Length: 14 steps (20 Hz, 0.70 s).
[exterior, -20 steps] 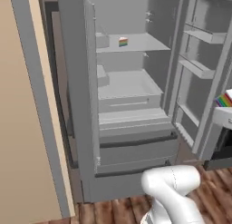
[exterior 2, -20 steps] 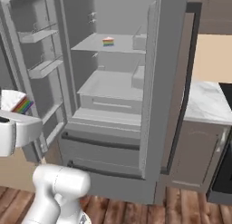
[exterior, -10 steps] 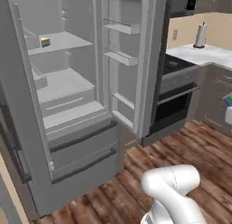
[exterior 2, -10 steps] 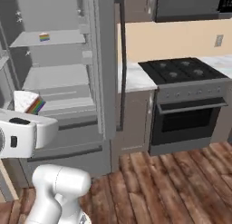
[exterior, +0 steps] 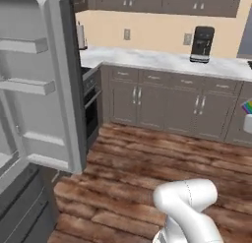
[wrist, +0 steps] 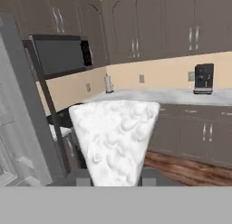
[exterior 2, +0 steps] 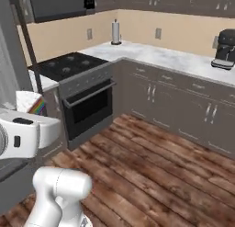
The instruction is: Take the cakes from the fridge and place them on the empty tray on the dining counter.
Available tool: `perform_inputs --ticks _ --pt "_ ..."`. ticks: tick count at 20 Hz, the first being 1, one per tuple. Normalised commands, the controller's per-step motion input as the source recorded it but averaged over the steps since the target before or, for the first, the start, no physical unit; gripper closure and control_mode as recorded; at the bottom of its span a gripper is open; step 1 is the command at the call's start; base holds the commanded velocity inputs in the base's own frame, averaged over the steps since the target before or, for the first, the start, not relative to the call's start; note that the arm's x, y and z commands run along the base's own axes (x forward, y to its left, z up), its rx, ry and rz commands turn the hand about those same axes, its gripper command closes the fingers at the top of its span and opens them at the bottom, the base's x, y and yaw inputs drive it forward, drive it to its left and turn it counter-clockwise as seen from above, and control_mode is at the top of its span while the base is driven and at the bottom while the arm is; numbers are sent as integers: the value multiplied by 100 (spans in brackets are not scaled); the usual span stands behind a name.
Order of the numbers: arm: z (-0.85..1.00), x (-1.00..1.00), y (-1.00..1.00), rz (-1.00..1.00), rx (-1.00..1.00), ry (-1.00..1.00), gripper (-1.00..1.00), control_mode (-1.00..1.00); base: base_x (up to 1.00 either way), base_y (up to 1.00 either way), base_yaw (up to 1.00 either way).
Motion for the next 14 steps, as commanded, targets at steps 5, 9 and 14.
perform_inputs --ticks 5,9,14 --pt "0 0 0 0 0 0 100 100 0 0 -100" --pt "0 0 0 0 0 0 100 100 0 0 -100" --pt "0 0 0 0 0 0 100 100 0 0 -100"
